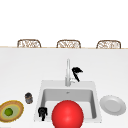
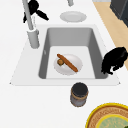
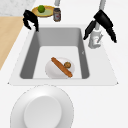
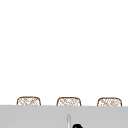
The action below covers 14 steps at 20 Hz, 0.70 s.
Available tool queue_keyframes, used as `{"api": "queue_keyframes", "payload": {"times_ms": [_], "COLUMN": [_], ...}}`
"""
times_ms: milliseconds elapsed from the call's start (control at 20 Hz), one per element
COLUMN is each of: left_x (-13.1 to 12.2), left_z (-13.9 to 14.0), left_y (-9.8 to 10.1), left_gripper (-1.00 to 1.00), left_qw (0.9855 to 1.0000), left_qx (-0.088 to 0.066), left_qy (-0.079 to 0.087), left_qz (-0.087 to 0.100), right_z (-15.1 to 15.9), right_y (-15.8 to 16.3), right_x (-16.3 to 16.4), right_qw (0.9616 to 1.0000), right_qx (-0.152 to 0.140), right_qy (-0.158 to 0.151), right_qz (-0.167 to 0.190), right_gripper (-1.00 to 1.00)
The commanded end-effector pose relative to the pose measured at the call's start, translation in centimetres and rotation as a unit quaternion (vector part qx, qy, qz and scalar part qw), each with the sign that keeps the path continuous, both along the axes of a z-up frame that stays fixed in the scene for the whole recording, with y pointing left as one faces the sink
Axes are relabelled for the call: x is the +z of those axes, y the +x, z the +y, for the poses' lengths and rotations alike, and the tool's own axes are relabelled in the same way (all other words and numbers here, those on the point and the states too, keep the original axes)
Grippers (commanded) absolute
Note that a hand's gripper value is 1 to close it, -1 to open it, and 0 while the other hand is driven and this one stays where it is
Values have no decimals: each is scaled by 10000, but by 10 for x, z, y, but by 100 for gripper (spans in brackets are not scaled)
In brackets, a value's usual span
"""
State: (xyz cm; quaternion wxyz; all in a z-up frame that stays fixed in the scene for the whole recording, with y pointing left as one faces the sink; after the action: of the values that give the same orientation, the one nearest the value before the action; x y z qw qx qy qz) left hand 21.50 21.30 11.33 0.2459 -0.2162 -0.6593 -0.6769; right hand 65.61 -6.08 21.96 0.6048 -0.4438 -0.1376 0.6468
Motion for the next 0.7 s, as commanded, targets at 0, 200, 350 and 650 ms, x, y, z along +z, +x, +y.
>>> {"api": "queue_keyframes", "payload": {"times_ms": [0, 200, 350, 650], "left_x": [0, 0, 0, 0], "left_z": [0, 0, 0, 0], "left_y": [0, 0, 0, 0], "left_gripper": [0, 0, 0, 0], "left_qw": [10000, 10000, 10000, 10000], "left_qx": [0, 0, 0, 0], "left_qy": [0, 0, 0, 0], "left_qz": [0, 0, 0, 0], "right_z": [0, -2, -3, 18], "right_y": [0, 2, 2, 0], "right_x": [-6, -11, -13, 7], "right_qw": [10000, 9998, 9999, 10000], "right_qx": [45, 130, 117, -5], "right_qy": [12, -113, -76, 46], "right_qz": [86, 93, -15, 81], "right_gripper": [-100, 100, 100, 100]}}
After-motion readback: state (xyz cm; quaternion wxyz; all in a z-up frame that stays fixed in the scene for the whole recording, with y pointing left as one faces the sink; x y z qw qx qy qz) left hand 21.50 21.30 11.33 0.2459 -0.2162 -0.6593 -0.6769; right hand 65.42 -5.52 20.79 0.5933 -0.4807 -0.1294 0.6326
